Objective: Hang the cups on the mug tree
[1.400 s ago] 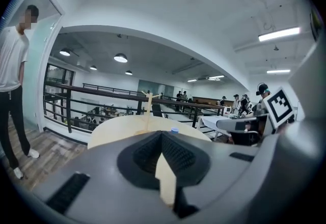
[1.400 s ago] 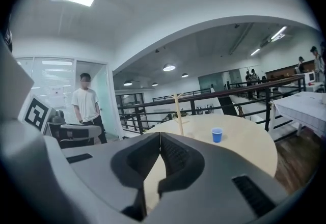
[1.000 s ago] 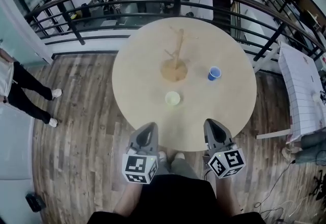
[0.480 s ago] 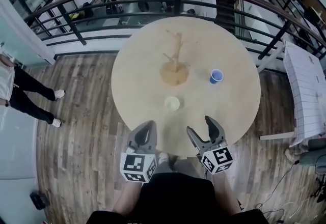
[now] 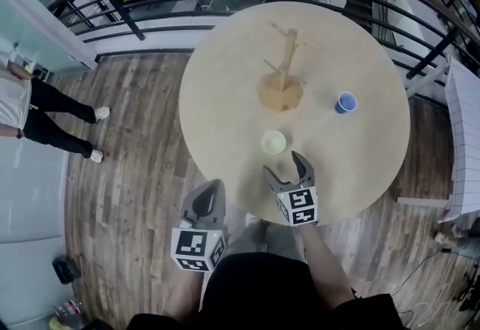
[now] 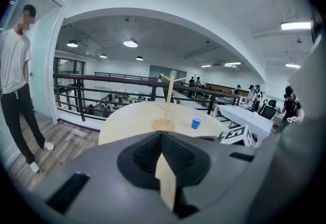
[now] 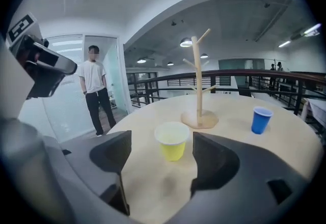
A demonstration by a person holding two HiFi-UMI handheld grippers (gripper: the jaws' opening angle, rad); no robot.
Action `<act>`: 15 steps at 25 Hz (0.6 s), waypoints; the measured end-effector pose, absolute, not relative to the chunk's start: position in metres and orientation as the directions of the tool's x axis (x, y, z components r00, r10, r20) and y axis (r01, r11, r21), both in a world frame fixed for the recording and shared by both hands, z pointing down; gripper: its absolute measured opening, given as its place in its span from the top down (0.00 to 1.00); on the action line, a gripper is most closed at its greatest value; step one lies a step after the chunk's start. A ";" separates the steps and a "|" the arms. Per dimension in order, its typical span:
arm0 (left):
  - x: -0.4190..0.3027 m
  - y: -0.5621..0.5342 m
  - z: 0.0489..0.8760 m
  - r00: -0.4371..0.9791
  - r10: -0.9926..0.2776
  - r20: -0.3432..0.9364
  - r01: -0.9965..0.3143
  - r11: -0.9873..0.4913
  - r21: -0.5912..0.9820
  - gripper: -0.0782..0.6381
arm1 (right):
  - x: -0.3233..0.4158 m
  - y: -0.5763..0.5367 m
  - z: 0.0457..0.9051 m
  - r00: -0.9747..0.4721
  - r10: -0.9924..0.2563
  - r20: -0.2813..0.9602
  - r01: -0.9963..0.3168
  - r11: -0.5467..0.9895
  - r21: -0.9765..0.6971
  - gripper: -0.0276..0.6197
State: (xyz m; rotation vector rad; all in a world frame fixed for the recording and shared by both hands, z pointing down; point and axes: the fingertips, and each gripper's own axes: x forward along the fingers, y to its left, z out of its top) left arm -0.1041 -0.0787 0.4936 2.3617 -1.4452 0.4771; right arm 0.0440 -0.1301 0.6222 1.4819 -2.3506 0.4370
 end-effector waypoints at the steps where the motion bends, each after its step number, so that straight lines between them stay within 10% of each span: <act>1: -0.110 -0.078 0.495 0.417 -0.787 0.454 -0.902 -0.419 0.103 0.89 | 0.041 -0.134 0.629 -0.397 -0.806 0.438 -0.910 0.408 -0.074 0.39; 15: -0.137 -0.103 0.500 0.374 -0.792 0.482 -0.921 -0.378 0.092 0.89 | 0.028 -0.184 0.674 -0.303 -0.811 0.501 -0.945 0.324 -0.047 0.39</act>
